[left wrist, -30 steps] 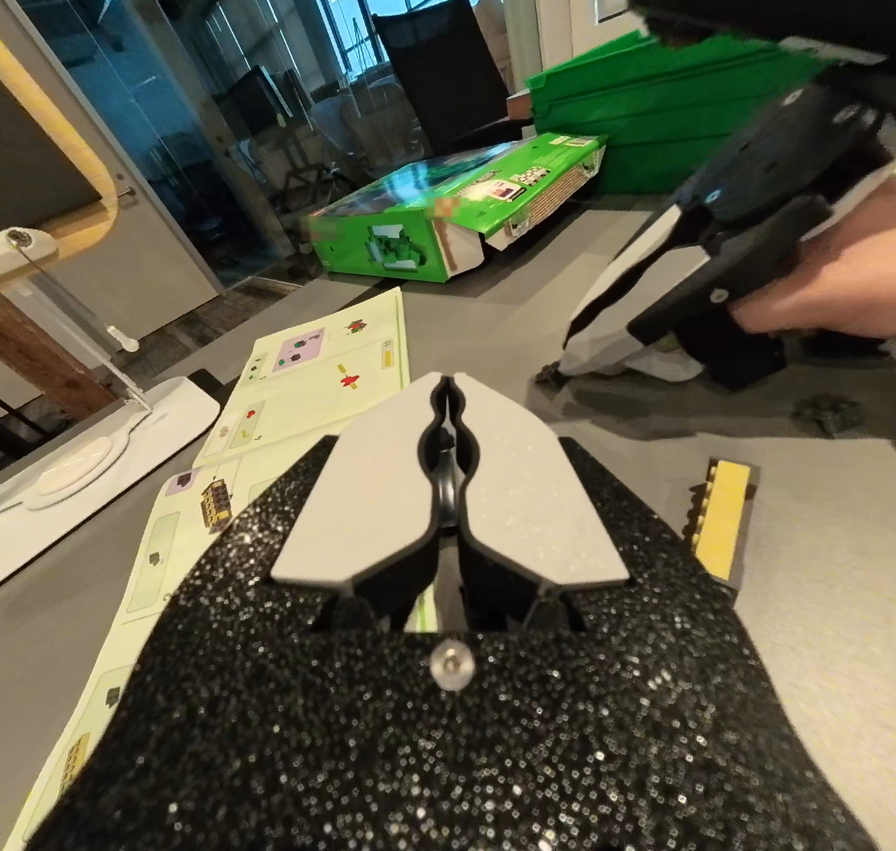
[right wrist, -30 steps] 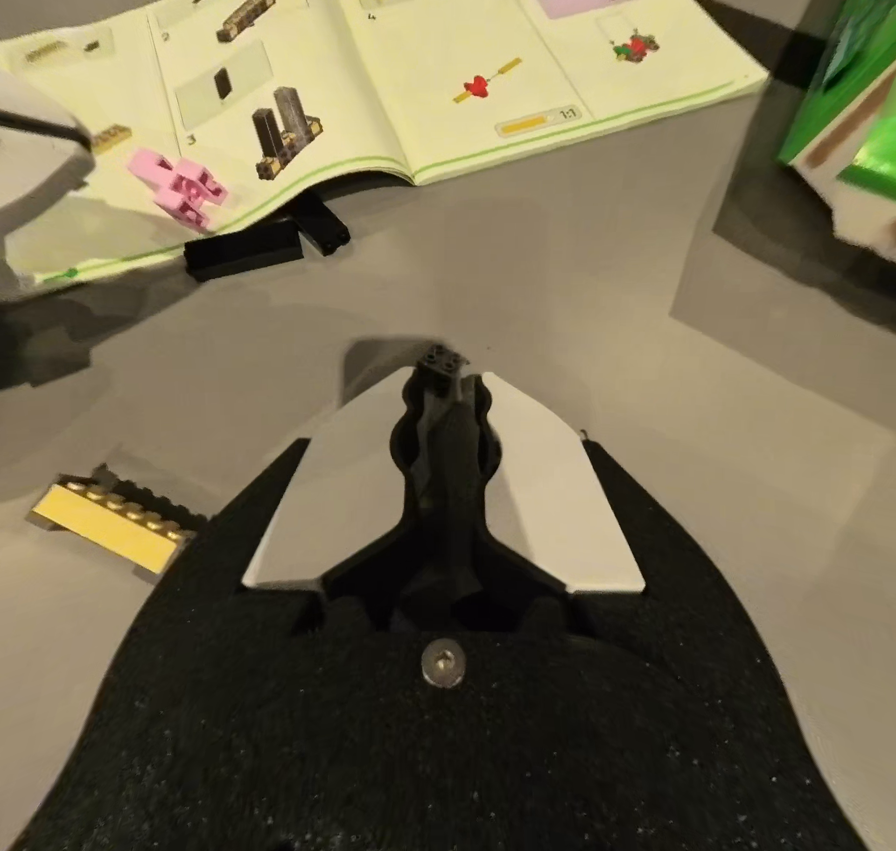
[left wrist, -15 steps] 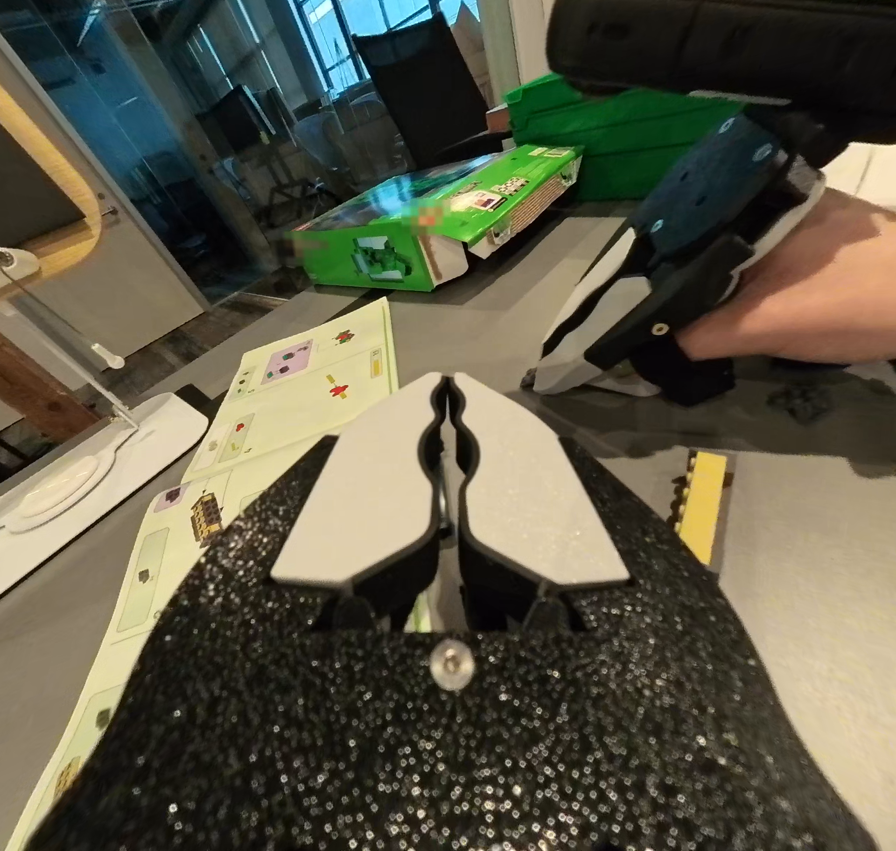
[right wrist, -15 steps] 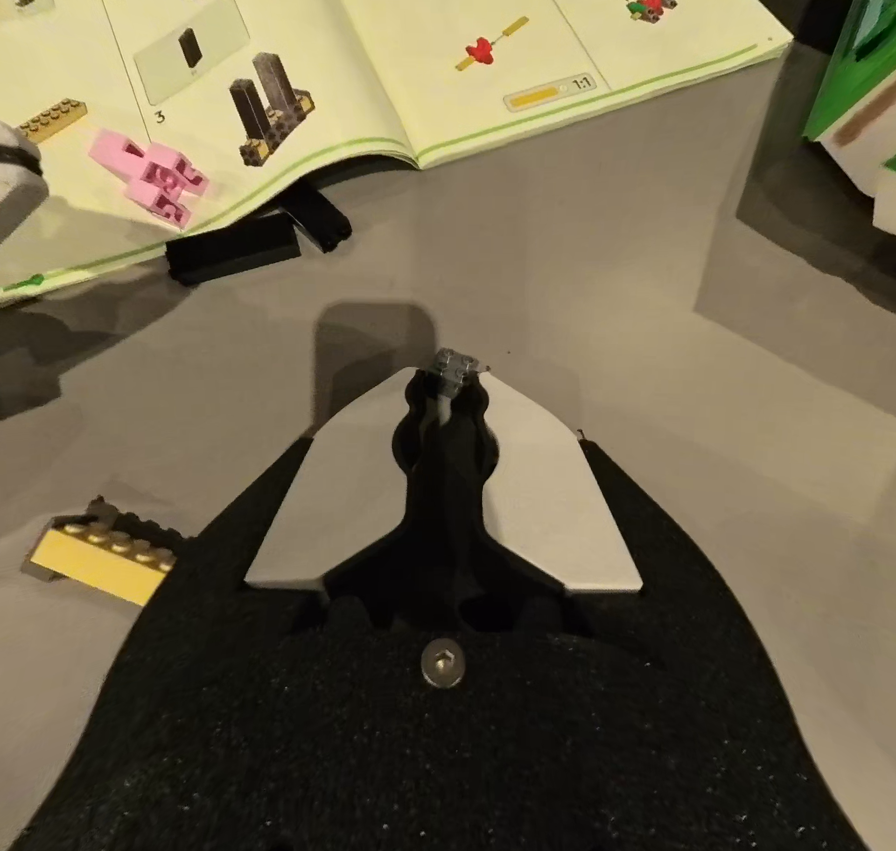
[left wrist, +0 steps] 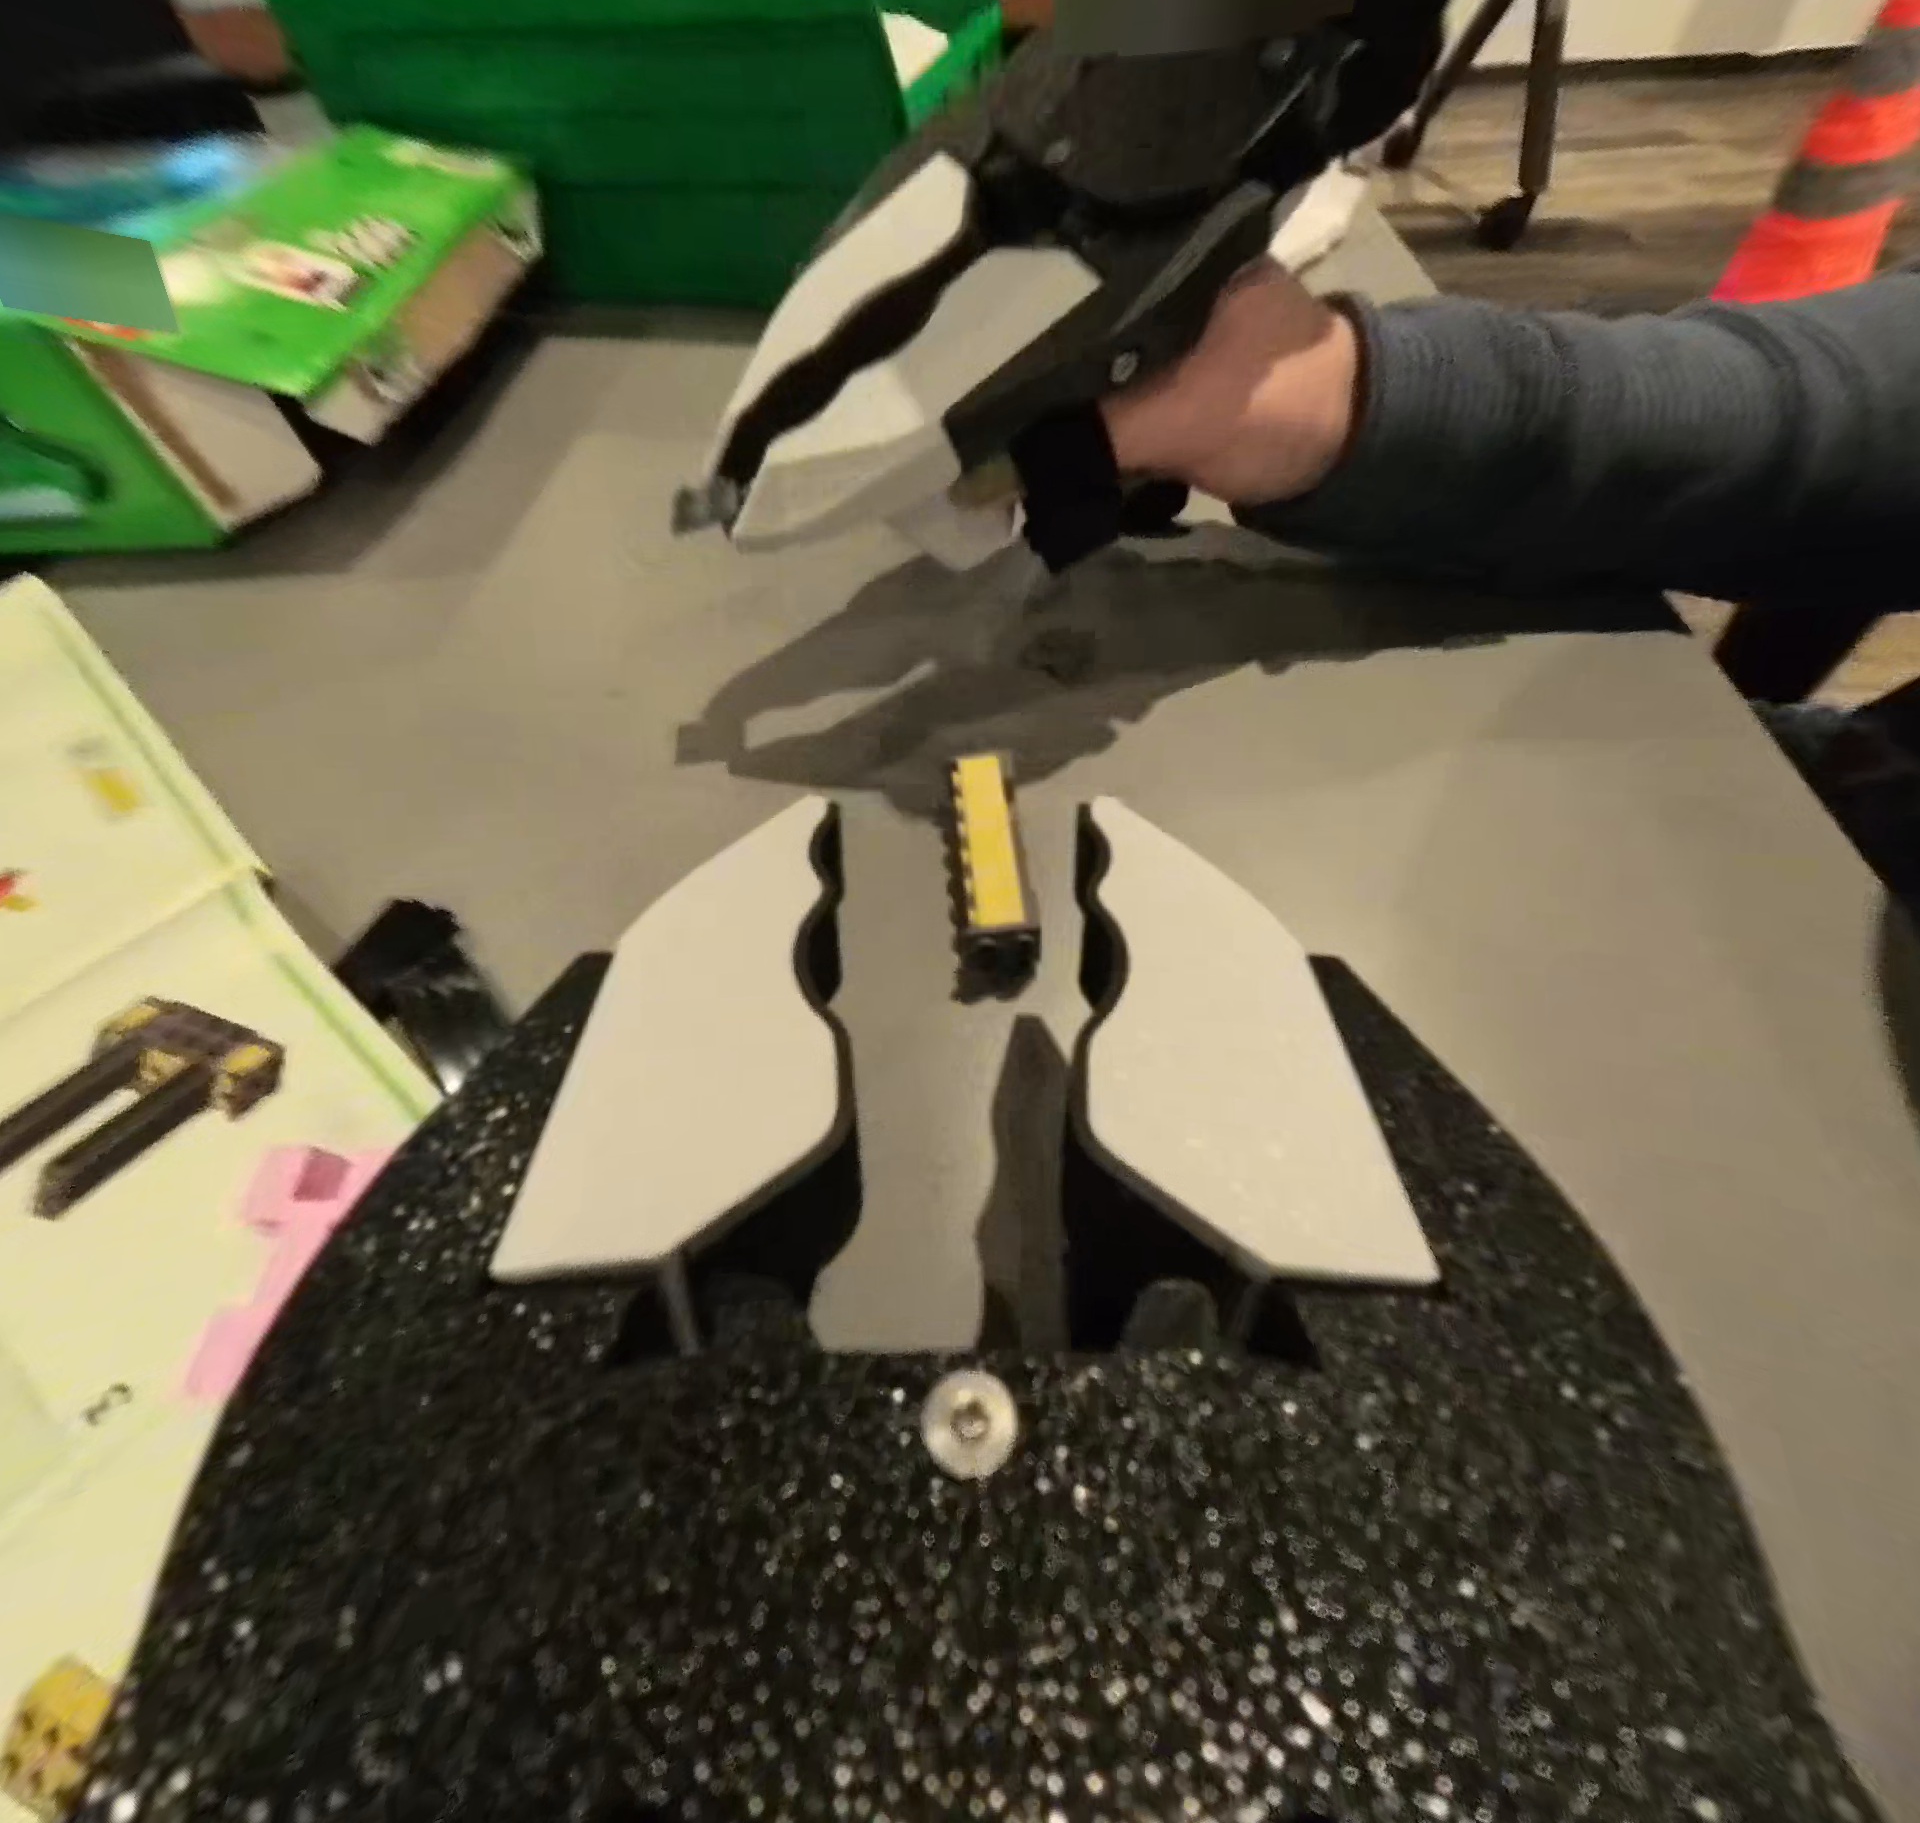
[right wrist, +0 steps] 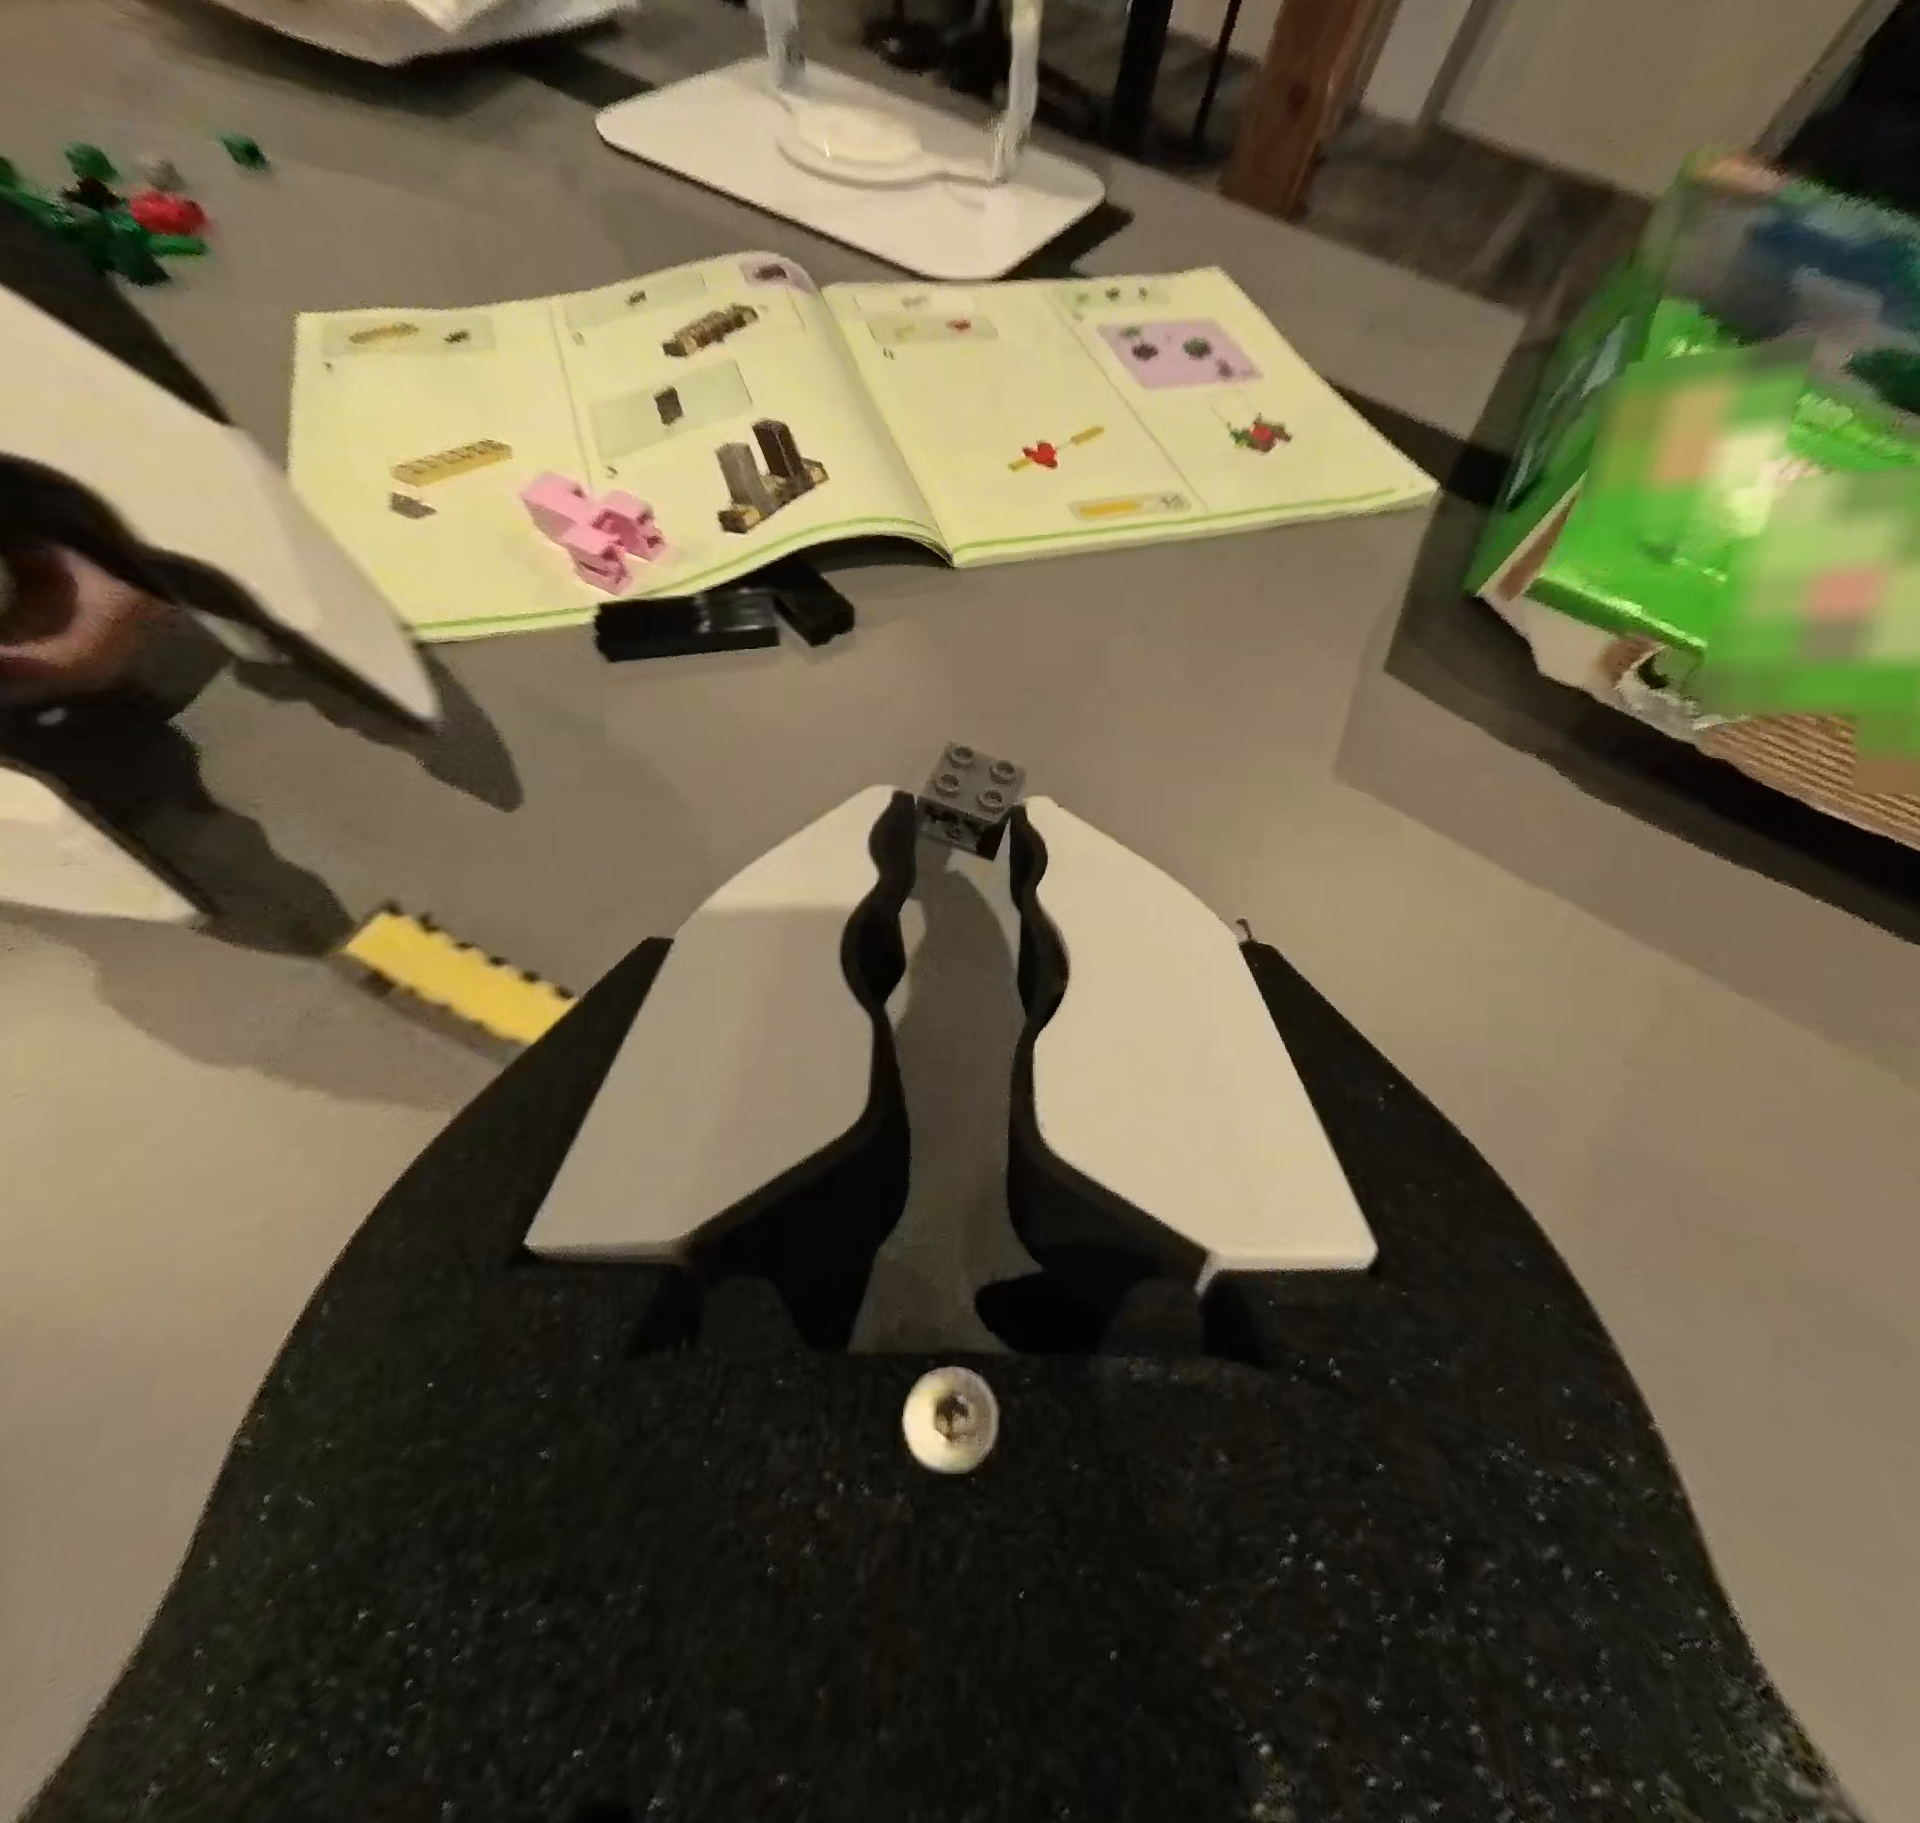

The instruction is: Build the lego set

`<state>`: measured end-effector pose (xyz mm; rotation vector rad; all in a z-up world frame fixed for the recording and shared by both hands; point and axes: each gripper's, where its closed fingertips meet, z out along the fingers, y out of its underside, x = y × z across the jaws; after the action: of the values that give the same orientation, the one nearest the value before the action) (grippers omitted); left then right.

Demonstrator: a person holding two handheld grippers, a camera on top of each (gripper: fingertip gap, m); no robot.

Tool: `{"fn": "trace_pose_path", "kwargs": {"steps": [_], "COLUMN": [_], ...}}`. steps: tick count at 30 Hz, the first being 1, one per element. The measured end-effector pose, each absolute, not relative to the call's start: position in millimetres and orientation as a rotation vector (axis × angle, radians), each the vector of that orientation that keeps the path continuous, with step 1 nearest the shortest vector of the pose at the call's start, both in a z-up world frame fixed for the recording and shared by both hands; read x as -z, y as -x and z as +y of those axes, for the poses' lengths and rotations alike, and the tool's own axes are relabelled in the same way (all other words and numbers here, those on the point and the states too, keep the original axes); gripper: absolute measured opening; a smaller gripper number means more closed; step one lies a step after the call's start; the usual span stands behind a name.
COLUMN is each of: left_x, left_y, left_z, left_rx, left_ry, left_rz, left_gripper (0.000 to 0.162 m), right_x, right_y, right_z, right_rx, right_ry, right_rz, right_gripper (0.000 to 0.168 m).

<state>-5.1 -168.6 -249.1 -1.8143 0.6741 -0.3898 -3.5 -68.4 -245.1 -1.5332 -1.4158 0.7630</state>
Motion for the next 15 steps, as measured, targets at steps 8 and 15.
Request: {"fn": "trace_pose_path", "kwargs": {"steps": [8,15], "left_x": [290.0,294.4], "left_y": [11.1,9.7], "left_z": [-178.7,-175.4], "left_rx": [0.129,0.066], "left_ry": [2.043,2.056], "left_rz": [0.816,0.816], "left_gripper": [0.030,0.016], "right_x": [237.8,247.7], "right_y": [-9.4,-8.7], "right_z": [-124.8,-166.6], "right_rx": [-0.803,-0.877], "right_ry": [1.442,1.546], "right_rz": [-1.447,-1.497], "right_gripper": [0.017,0.016]}}
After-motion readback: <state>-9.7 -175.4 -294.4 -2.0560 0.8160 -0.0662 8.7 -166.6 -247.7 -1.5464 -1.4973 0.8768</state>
